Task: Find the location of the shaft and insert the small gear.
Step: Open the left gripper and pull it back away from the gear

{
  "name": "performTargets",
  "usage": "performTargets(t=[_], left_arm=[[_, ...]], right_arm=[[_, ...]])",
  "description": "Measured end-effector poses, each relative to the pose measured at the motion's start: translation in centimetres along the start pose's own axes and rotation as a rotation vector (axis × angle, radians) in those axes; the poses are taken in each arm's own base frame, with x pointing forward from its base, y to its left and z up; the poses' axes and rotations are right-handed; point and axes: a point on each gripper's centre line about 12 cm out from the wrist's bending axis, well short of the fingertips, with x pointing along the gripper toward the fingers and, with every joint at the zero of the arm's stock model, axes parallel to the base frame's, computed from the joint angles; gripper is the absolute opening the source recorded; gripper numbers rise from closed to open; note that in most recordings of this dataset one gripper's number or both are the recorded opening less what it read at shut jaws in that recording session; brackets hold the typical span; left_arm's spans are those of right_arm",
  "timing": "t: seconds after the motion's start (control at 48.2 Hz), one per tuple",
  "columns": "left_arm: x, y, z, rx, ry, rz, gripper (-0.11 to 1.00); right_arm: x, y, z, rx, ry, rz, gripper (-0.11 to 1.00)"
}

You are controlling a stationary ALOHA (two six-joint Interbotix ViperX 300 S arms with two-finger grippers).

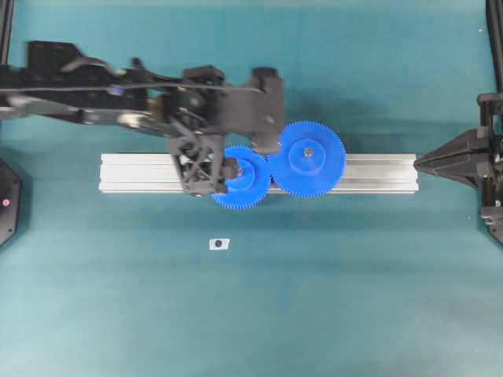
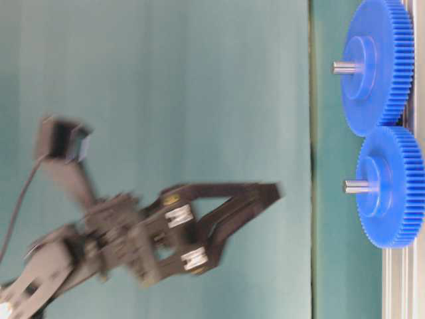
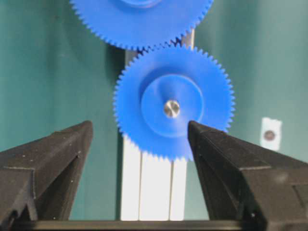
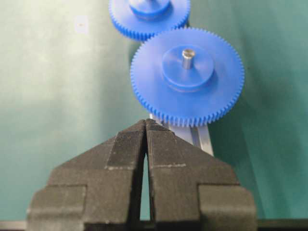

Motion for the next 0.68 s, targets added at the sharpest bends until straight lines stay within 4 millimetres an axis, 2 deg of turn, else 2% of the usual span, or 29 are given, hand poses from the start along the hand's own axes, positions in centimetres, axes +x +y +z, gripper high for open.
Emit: performTargets(t=[0.352,0.684], left_arm=[[-2.6,-2.1,-1.1,0.015,-0.072,-0.026,0.79],[-4.5,-2.5,-2.5,-0.032,-0.176,-0.031,0.79]], right_arm=[[0.0,0.0,0.0,0.000,0.000,0.000,0.05],[-0.1,0.0,0.1,0.000,-0.005,0.000,0.05]])
